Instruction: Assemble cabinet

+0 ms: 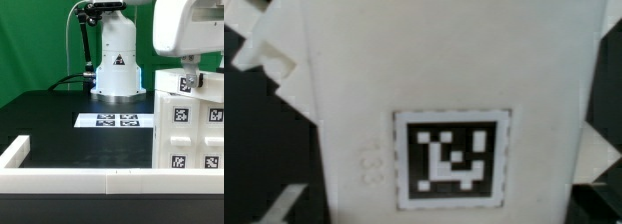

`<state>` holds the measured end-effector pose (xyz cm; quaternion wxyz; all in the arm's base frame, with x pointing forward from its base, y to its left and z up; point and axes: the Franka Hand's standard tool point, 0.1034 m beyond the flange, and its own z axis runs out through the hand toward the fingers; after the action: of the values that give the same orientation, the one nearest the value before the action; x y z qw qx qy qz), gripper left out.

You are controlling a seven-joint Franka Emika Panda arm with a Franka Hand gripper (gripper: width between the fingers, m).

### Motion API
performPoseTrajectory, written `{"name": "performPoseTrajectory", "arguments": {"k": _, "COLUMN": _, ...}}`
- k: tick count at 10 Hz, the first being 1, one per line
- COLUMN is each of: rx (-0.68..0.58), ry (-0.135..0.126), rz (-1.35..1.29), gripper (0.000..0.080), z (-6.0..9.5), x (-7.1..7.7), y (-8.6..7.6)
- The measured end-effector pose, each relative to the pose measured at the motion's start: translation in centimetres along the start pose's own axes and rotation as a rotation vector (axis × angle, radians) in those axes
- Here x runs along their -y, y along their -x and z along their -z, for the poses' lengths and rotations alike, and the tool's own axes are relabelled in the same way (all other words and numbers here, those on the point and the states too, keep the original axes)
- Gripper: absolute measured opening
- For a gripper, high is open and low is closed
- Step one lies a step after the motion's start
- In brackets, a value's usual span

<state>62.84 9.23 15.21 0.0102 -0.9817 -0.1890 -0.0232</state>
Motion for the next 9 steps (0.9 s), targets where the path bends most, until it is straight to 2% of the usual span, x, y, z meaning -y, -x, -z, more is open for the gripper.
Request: {"name": "performPoseTrajectory", "arguments": {"k": 9, "rx": -0.007, "ry": 0.007, "rz": -0.642, "gripper": 0.0561, "z": 0.10, "x": -0.95, "y": 0.09}}
